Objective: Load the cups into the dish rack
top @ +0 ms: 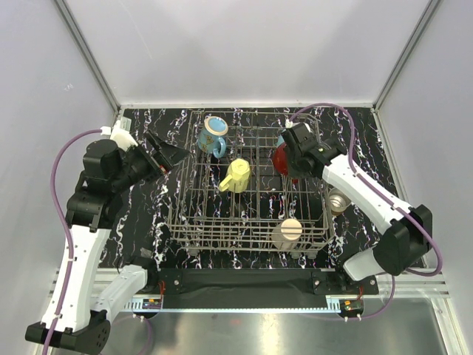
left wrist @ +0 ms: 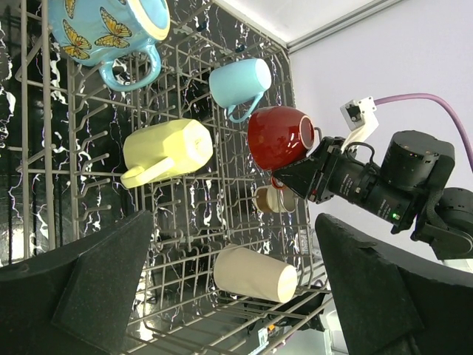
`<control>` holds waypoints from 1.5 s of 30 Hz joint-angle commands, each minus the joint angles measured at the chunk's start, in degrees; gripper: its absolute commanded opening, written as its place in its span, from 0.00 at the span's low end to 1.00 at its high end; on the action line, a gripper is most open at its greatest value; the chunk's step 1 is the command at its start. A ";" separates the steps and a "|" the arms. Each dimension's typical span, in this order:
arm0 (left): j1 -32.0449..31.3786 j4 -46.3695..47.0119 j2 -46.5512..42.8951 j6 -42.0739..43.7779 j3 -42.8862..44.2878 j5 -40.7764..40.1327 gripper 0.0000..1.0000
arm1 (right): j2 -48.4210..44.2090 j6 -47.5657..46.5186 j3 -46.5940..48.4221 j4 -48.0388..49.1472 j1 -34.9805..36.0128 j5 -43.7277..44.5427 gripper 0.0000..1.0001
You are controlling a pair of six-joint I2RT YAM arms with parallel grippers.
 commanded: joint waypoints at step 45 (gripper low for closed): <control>0.25 4.09 -0.70 -2.14 -1.76 3.86 0.99 | 5.49 -7.44 -1.85 3.02 -4.81 -8.48 0.54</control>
